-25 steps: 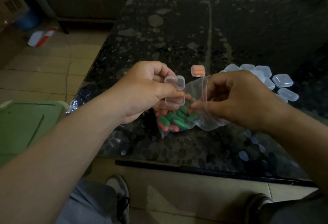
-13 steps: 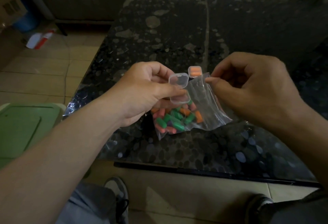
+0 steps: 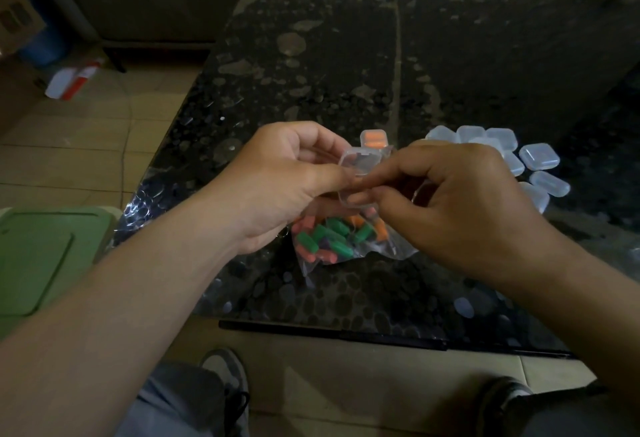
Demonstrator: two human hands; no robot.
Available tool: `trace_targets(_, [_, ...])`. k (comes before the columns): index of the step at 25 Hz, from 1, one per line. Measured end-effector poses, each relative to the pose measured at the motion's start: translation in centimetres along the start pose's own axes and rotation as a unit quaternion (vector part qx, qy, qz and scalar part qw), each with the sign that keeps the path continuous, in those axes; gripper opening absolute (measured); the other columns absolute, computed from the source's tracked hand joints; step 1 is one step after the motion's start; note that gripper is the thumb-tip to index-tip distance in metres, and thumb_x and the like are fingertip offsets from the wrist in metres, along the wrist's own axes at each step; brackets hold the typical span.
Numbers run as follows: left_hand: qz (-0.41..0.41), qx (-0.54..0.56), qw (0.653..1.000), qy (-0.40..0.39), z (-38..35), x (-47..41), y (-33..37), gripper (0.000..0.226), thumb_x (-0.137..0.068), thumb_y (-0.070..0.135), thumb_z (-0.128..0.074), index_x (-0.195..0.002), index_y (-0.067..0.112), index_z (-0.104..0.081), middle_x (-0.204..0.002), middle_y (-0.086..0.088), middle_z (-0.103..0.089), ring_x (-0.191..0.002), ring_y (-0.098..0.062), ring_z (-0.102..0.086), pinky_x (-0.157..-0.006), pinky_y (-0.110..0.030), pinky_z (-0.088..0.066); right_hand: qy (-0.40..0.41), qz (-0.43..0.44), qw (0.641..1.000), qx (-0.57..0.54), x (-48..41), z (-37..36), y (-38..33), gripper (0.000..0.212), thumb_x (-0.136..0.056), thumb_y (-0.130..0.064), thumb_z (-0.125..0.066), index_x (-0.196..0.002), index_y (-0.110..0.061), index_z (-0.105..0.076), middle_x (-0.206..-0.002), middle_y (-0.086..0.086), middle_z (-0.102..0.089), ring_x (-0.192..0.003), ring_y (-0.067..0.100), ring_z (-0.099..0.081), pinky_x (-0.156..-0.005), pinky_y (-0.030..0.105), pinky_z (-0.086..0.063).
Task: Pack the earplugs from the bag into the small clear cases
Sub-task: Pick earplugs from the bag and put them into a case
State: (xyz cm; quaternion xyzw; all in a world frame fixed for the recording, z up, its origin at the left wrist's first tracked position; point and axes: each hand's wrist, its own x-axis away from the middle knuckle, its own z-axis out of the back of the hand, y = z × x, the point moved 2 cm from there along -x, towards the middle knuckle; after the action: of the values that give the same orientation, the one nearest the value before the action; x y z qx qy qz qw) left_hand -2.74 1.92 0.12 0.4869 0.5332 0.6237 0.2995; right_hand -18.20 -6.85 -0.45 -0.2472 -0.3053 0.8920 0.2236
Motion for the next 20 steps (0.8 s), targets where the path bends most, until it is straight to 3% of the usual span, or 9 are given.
trace_targets(7, [-0.006,0.034,0.999,0.000,0.3,0.0,0.2,0.018,-0.085,-0.007,-0.072,-0.101,-0.001,-0.066,-0.086,-0.016,-0.077,-0.077,-0.028,-0.077,-0.064,-0.030,-0.063,0.064,-0.010,0.998,0.003,-0.2,0.9,-0.4,0.012,-0.085,-0.028,-0.062,-0.096,-0.023,-0.066,-0.083,-0.015,-0.063,-0.079,0.006,-0.064,-0.067,0.025,-0.053])
trace_targets(9, [-0.009,0.045,0.999,-0.006,0.4,-0.1,0.5,0.009,-0.093,-0.004,-0.063,-0.100,0.001,-0.067,-0.088,-0.017,-0.077,-0.081,-0.028,-0.077,-0.067,-0.031,-0.062,0.044,-0.012,0.999,0.000,-0.3,1.2,-0.5,0.032,-0.082,-0.036,-0.064,-0.111,-0.027,-0.059,-0.095,-0.015,-0.060,-0.081,0.005,-0.062,-0.067,0.021,-0.053])
trace_targets(12, [-0.009,0.082,0.996,-0.027,0.4,-0.2,0.5,0.024,-0.100,0.002,-0.045,-0.091,0.002,-0.068,-0.086,-0.017,-0.075,-0.076,-0.025,-0.076,-0.065,-0.030,-0.061,-0.014,0.021,0.998,0.052,-0.2,1.0,-0.2,0.059,-0.080,-0.043,-0.067,-0.135,-0.025,-0.053,-0.114,-0.012,-0.054,-0.087,-0.004,-0.056,-0.072,0.007,-0.047])
trace_targets(15, [-0.019,0.073,0.996,-0.056,0.5,-0.1,0.3,0.027,-0.100,0.002,-0.044,-0.088,0.002,-0.069,-0.086,-0.017,-0.076,-0.078,-0.024,-0.076,-0.068,-0.030,-0.062,-0.004,0.062,0.994,0.088,-0.3,0.9,0.0,0.041,-0.087,-0.039,-0.064,-0.124,-0.022,-0.064,-0.111,-0.010,-0.056,-0.086,-0.009,-0.051,-0.073,0.007,-0.045])
trace_targets(17, [-0.041,0.041,0.996,-0.062,0.6,-0.3,0.2,0.022,-0.095,0.006,-0.051,-0.089,0.005,-0.072,-0.089,-0.015,-0.077,-0.084,-0.026,-0.077,-0.072,-0.032,-0.063,0.012,0.067,0.994,0.087,-0.4,1.1,0.0,0.030,-0.091,-0.040,-0.062,-0.115,-0.022,-0.068,-0.104,-0.010,-0.059,-0.084,-0.004,-0.053,-0.069,0.012,-0.046])
trace_targets(19, [-0.152,-0.095,0.983,-0.026,1.1,-0.4,0.0,0.018,-0.086,0.009,-0.059,-0.093,0.015,-0.075,-0.091,-0.006,-0.078,-0.088,-0.022,-0.077,-0.074,-0.033,-0.063,0.016,0.058,0.994,0.091,-0.4,1.2,0.2,0.030,-0.093,-0.042,-0.058,-0.112,-0.021,-0.069,-0.100,-0.010,-0.060,-0.081,0.001,-0.055,-0.067,0.015,-0.047])
trace_targets(20, [-0.221,-0.178,0.959,-0.008,1.2,-0.2,0.0,0.020,-0.084,0.008,-0.064,-0.096,0.021,-0.074,-0.092,0.000,-0.078,-0.088,-0.016,-0.077,-0.074,-0.030,-0.062,0.014,0.056,0.994,0.095,-0.5,1.1,0.2,0.031,-0.093,-0.043,-0.057,-0.112,-0.021,-0.069,-0.099,-0.010,-0.061,-0.081,0.002,-0.055,-0.066,0.017,-0.047])
